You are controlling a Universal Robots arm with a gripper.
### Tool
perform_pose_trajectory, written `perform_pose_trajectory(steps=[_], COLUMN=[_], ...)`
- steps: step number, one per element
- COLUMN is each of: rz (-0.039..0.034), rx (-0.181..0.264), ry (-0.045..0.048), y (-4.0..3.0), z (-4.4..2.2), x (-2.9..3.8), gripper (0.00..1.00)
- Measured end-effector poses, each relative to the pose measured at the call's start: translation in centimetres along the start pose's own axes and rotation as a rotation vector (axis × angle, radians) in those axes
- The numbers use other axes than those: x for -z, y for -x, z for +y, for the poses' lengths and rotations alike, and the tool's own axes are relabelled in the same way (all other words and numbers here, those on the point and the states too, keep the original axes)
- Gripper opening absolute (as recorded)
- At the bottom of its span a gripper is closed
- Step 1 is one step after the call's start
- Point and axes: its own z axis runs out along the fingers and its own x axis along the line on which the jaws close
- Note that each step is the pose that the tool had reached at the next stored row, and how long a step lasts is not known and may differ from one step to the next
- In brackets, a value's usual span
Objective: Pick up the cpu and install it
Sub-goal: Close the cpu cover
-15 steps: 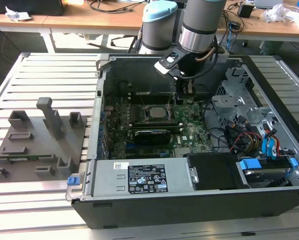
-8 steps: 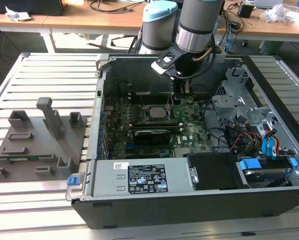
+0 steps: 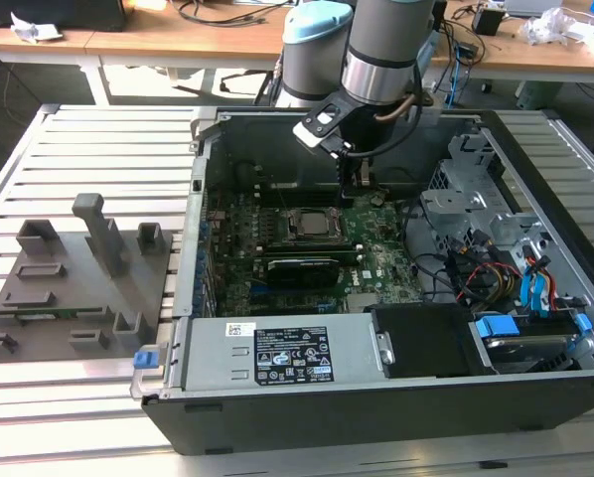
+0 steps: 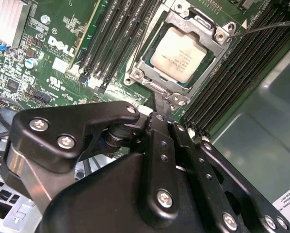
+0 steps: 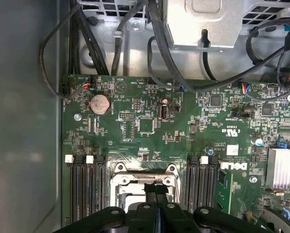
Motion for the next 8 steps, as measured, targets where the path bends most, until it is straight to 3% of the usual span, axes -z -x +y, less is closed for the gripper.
perform_pose_trajectory(steps=[8], rz=[-0.0001], rx=[0.000], ry=[0.0000], y=[-0.02], z=[-0.48], x=[-0.12], gripper=[0.11])
